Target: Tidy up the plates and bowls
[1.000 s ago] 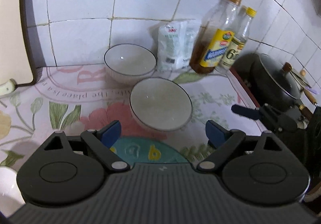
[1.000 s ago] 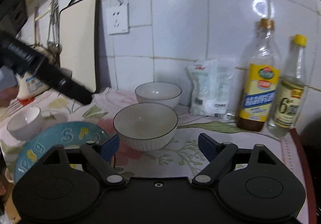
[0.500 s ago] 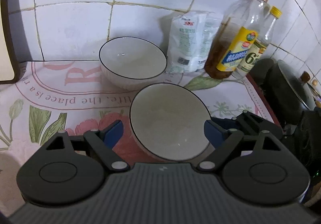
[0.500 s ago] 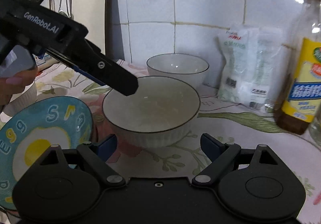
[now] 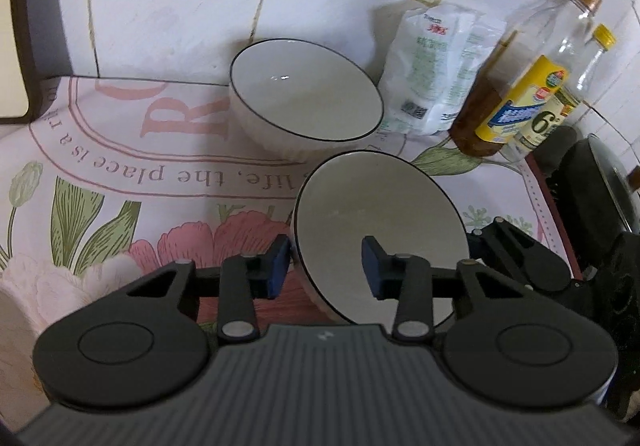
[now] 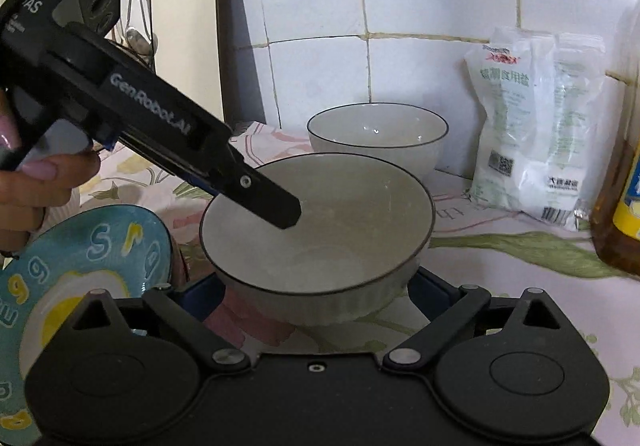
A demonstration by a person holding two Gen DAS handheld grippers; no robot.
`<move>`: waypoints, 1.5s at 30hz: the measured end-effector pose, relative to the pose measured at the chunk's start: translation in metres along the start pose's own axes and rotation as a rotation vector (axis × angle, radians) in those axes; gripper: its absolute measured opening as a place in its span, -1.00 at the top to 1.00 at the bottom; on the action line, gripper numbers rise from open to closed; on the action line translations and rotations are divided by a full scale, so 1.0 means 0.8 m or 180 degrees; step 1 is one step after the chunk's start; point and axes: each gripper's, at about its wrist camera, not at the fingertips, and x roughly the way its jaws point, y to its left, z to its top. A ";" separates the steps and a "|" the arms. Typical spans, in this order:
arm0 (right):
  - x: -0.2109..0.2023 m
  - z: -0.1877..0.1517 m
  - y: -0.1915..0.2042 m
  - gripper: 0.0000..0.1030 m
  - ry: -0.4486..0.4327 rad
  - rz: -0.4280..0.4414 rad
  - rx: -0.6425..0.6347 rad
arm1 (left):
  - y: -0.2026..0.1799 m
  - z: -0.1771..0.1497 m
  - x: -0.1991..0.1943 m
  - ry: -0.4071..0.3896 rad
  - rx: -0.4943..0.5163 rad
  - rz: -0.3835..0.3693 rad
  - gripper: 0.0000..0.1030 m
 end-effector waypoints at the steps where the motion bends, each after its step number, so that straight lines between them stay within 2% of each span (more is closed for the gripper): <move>1: 0.001 0.001 0.001 -0.95 -0.0001 -0.0008 -0.0012 | 0.001 0.000 0.001 0.0002 -0.0020 0.0008 0.32; 9: -0.002 0.007 -0.006 -0.98 0.0052 -0.0031 0.0152 | -0.007 0.004 -0.004 -0.0008 -0.0015 -0.0049 0.33; 16: -0.042 0.019 0.009 -0.98 -0.0209 -0.0106 0.0136 | -0.024 0.001 -0.033 -0.0006 0.0029 -0.0054 0.34; 20: -0.065 0.032 0.027 -0.98 -0.0296 -0.0156 -0.0029 | -0.035 -0.005 -0.063 -0.0087 0.0069 -0.0027 0.34; 32: -0.128 0.052 0.093 -0.98 -0.0568 -0.0215 -0.0199 | -0.056 -0.023 -0.161 -0.0190 0.0262 0.0049 0.34; 45: -0.184 0.079 0.165 -0.98 -0.0741 -0.0220 -0.0357 | -0.070 -0.050 -0.272 -0.0409 0.0481 0.0145 0.34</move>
